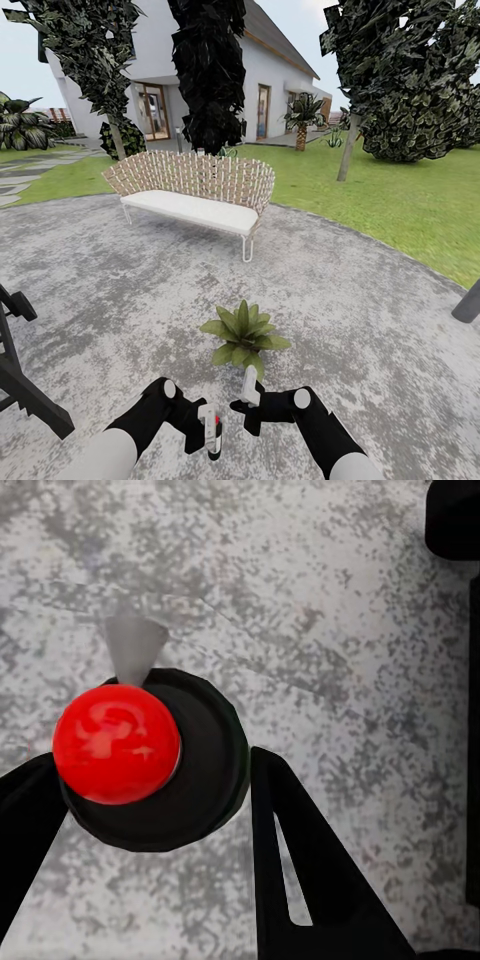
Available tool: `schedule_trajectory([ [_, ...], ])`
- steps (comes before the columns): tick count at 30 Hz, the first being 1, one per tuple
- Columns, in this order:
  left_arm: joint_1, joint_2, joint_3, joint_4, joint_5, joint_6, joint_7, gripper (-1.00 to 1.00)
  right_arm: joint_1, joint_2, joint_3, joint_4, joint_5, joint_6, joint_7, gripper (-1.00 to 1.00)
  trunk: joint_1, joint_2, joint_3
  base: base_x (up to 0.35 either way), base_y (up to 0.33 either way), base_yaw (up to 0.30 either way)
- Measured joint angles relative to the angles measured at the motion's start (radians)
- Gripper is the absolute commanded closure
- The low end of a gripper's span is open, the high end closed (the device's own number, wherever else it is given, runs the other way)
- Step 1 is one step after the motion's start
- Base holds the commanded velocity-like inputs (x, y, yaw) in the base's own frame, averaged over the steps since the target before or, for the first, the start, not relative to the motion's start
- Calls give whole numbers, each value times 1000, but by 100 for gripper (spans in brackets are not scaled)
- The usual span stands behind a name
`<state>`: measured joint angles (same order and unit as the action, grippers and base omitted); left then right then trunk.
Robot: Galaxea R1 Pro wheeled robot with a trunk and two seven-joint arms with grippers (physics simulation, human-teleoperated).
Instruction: Pick up the pesticide atomizer in the garden and spray insectifuge to fully cover both potted plants in the garden.
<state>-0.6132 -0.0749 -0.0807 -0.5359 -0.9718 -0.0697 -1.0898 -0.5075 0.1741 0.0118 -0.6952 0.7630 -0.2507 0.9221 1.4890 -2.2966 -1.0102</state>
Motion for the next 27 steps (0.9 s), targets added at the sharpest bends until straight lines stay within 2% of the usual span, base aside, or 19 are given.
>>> schedule_trajectory([
  [3,0,-1,0,-1,20,0,-1,100,0,0,0,0,0,0,-1,100,0,0,0,0,0,0],
  [6,-3,1,-1,-1,74,-5,-8,100,0,0,0,2,0,0,-1,100,0,0,0,0,0,0],
  [7,-6,1,-1,-1,80,-7,-11,100,0,0,0,3,0,0,-1,100,0,0,0,0,0,0],
  [11,-12,2,-1,-1,90,-10,-35,100,0,0,0,3,0,0,-2,100,0,0,0,0,0,0],
  [20,-13,-1,1,-19,93,-9,-38,100,0,0,0,5,0,0,-3,100,0,0,0,0,0,0],
  [22,-12,-1,2,-38,104,-8,-38,100,0,0,0,4,0,0,-3,100,0,0,0,0,0,0],
  [25,-12,0,0,-47,151,-10,-38,100,0,0,0,3,0,0,-3,100,0,0,0,0,0,0],
  [27,-11,0,-1,-48,162,-11,-39,100,0,0,0,3,0,0,-3,100,0,0,0,0,0,0],
])
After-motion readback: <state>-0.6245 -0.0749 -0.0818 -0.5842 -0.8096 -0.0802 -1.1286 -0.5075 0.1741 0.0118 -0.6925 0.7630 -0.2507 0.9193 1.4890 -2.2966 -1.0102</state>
